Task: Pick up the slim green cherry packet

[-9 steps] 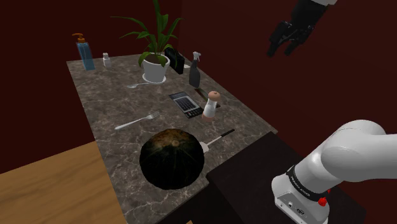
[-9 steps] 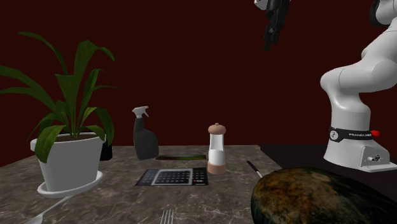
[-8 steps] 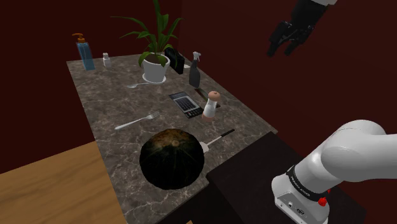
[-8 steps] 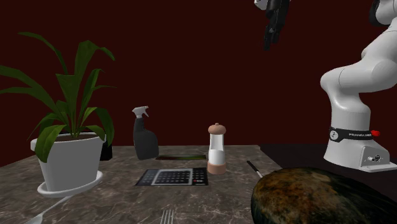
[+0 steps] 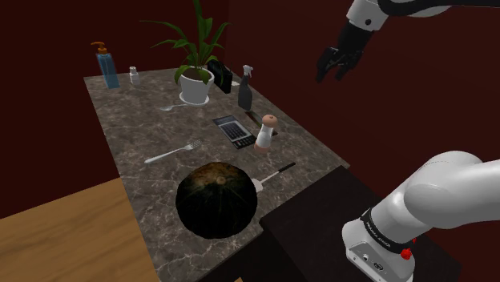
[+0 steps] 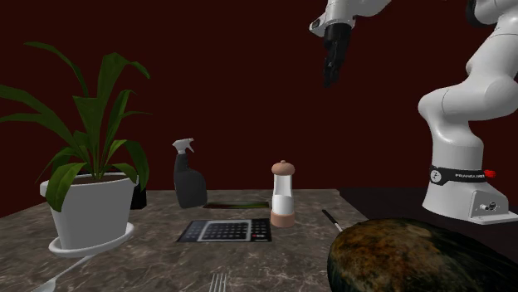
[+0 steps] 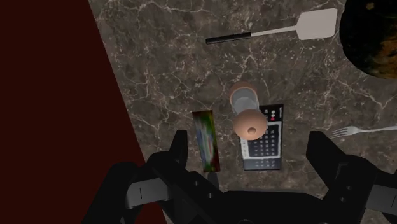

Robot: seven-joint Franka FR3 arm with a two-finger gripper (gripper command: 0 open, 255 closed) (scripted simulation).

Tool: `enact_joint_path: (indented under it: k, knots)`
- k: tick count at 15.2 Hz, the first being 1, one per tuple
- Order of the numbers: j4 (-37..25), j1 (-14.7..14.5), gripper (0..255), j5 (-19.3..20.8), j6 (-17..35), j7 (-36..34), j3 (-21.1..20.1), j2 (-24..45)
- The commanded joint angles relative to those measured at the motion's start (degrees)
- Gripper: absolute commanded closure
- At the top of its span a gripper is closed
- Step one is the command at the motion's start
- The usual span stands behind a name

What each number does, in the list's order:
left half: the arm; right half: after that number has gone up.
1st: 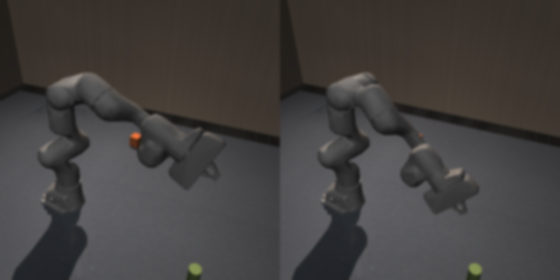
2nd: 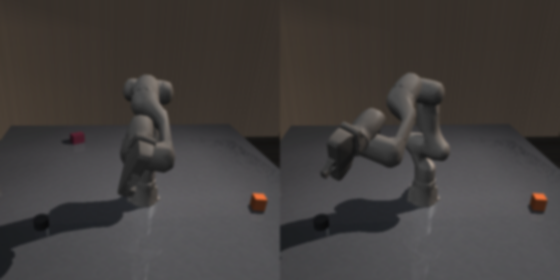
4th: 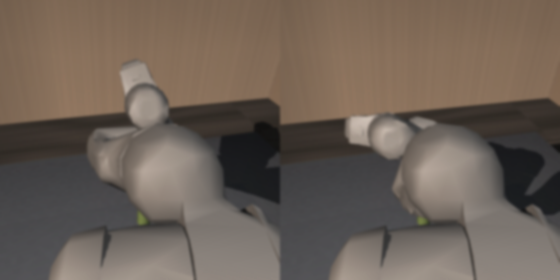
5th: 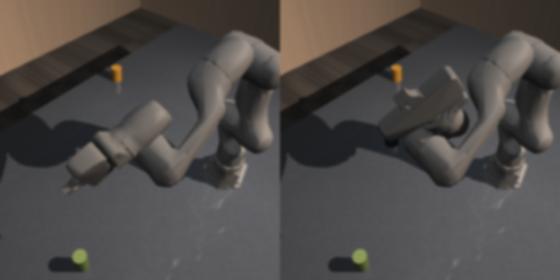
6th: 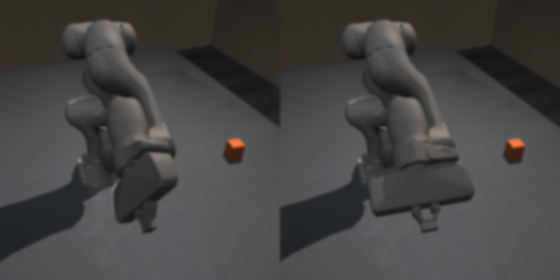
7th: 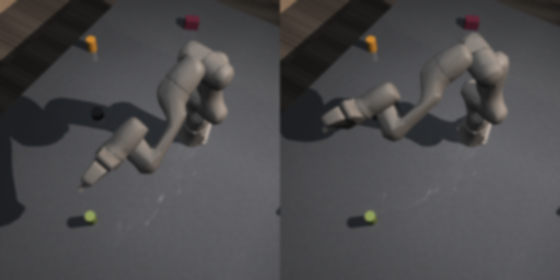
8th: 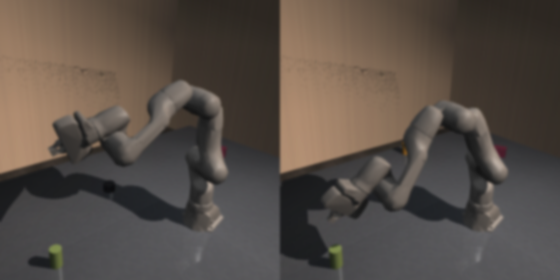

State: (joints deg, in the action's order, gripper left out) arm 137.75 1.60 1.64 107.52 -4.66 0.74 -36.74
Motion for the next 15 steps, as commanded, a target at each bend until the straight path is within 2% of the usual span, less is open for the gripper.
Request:
enact_joint_path:
  k: [1,8,15]
  knots:
    - [0.05,0.05,0,0.19,4.09,0.86,0.6,4.28]
    - [-2.13,0.23,0,0.19,14.79,4.21,2.67,18.43]
    - [-8.04,0.37,0,-1.13,23.0,7.95,4.17,33.88]
